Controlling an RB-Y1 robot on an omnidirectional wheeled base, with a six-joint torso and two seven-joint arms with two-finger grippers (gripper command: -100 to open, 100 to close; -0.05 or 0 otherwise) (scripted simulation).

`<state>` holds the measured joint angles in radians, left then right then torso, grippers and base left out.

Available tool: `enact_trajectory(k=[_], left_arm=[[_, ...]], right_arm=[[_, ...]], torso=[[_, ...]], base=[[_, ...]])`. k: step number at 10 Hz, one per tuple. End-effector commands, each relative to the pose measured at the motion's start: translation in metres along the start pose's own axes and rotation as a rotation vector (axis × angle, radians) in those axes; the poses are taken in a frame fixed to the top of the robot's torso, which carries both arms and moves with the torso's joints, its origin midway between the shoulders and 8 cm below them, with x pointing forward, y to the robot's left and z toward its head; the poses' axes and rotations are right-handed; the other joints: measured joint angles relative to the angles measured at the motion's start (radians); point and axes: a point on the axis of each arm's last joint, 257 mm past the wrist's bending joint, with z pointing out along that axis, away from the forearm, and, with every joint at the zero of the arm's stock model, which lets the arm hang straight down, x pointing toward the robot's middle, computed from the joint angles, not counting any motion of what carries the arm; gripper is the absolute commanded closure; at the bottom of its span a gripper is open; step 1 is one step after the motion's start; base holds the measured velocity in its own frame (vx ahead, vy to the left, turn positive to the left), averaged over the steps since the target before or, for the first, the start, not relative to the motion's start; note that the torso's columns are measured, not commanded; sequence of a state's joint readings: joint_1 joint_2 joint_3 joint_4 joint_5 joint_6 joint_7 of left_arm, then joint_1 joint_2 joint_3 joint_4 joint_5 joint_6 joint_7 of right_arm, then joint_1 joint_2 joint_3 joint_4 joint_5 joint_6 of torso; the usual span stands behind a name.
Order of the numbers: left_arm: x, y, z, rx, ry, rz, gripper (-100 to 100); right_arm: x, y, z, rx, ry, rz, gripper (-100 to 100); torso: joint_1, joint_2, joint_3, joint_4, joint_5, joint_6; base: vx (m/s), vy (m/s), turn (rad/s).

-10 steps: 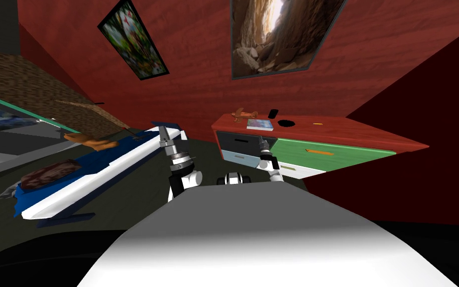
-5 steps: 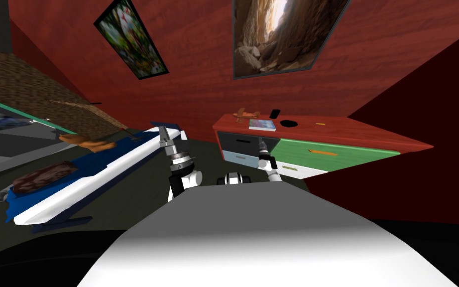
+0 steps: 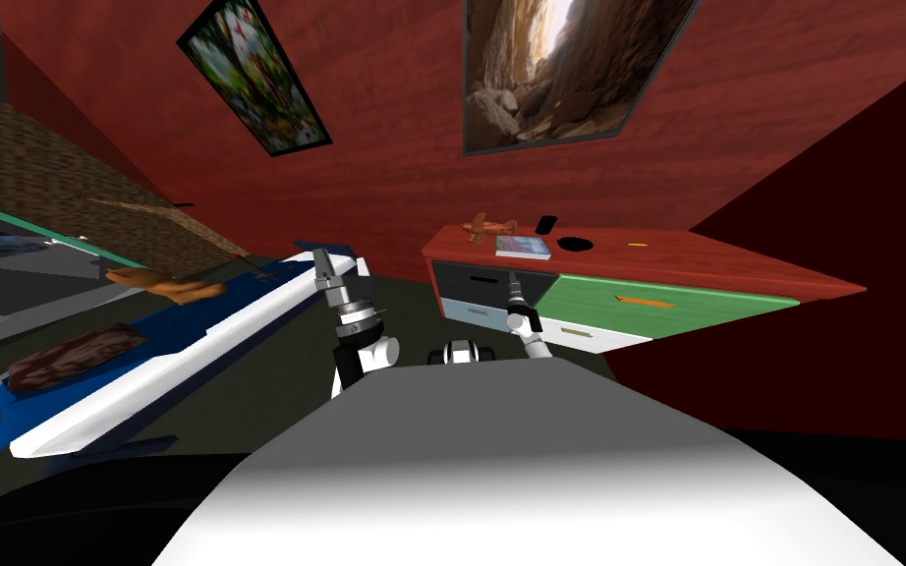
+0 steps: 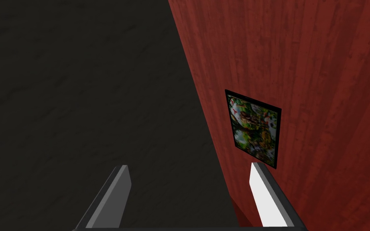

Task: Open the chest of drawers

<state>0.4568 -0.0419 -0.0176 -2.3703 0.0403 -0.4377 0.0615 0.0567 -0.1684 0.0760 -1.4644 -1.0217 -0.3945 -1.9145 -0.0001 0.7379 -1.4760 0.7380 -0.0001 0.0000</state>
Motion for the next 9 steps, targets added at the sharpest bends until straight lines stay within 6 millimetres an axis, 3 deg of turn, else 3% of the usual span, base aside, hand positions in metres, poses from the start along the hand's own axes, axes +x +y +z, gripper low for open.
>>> enact_trajectory(k=[1, 9], left_arm=[[0.000, 0.000, 0.000, 0.000, 0.000, 0.000, 0], [0.000, 0.000, 0.000, 0.000, 0.000, 0.000, 0]], right_arm=[[-0.012, 0.013, -0.001, -0.041, -0.010, 0.127, -100], [-0.047, 0.035, -0.005, -0.129, -0.019, 0.429, -100]], torso=[[-0.001, 0.001, 0.000, 0.000, 0.000, 0.000], [0.000, 0.000, 0.000, 0.000, 0.000, 0.000]], base=[[0.027, 0.054, -0.029], [0.021, 0.041, -0.015]])
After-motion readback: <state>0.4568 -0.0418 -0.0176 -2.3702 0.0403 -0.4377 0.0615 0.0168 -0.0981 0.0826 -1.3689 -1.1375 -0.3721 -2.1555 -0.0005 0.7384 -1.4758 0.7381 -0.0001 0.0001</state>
